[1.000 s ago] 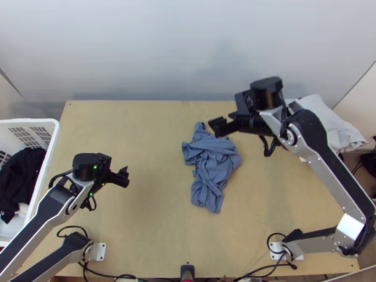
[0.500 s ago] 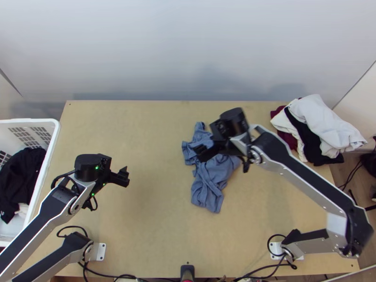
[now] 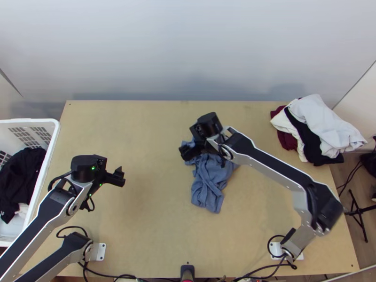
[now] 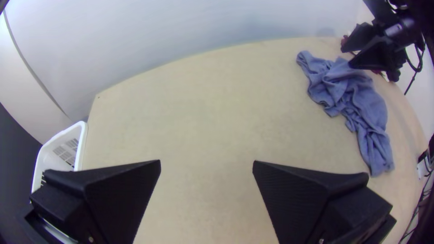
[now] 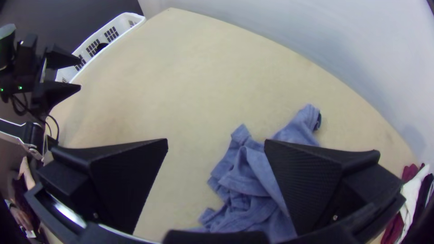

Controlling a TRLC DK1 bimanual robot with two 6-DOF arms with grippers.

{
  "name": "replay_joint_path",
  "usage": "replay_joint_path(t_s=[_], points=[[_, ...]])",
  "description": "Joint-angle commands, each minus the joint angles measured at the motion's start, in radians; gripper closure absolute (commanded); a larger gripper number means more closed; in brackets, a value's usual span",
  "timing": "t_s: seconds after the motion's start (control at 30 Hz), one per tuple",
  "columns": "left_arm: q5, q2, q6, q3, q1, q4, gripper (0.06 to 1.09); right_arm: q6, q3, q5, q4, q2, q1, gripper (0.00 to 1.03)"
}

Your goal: Fold the t-shirt

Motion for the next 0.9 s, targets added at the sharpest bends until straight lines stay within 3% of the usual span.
replay_joint_path(t_s=[0.0,0.17,0.37,0.53,0.6,0.73,0.8,0.87], points=[[-0.004,-0.009,0.029,0.000,0.026,-0.005,0.10,-0.034,0.060,0.016,0.027,0.128,-0.007,0.04],[-0.005,-0.011,0.026,-0.005,0.029,-0.003,0.10,-0.077,0.074,0.036,0.026,0.177,-0.006,0.04],[-0.007,-0.019,0.023,-0.014,0.034,0.004,0.10,-0.146,0.108,0.128,0.004,0.235,-0.012,0.04],[-0.008,-0.017,0.020,-0.017,0.035,0.015,0.10,-0.161,0.134,0.143,0.001,0.266,-0.015,0.04],[-0.007,-0.014,0.015,-0.022,0.034,0.020,0.10,-0.161,0.146,0.152,0.001,0.274,-0.015,0.10],[-0.007,-0.017,-0.002,-0.030,0.032,0.018,0.10,-0.150,0.168,0.154,0.000,0.278,-0.012,0.12],[-0.007,-0.017,-0.003,-0.039,0.034,0.018,0.10,-0.147,0.179,0.154,0.001,0.275,-0.015,0.30],[-0.007,-0.019,-0.005,-0.042,0.034,0.020,0.10,-0.150,0.183,0.152,0.004,0.267,-0.020,0.65]])
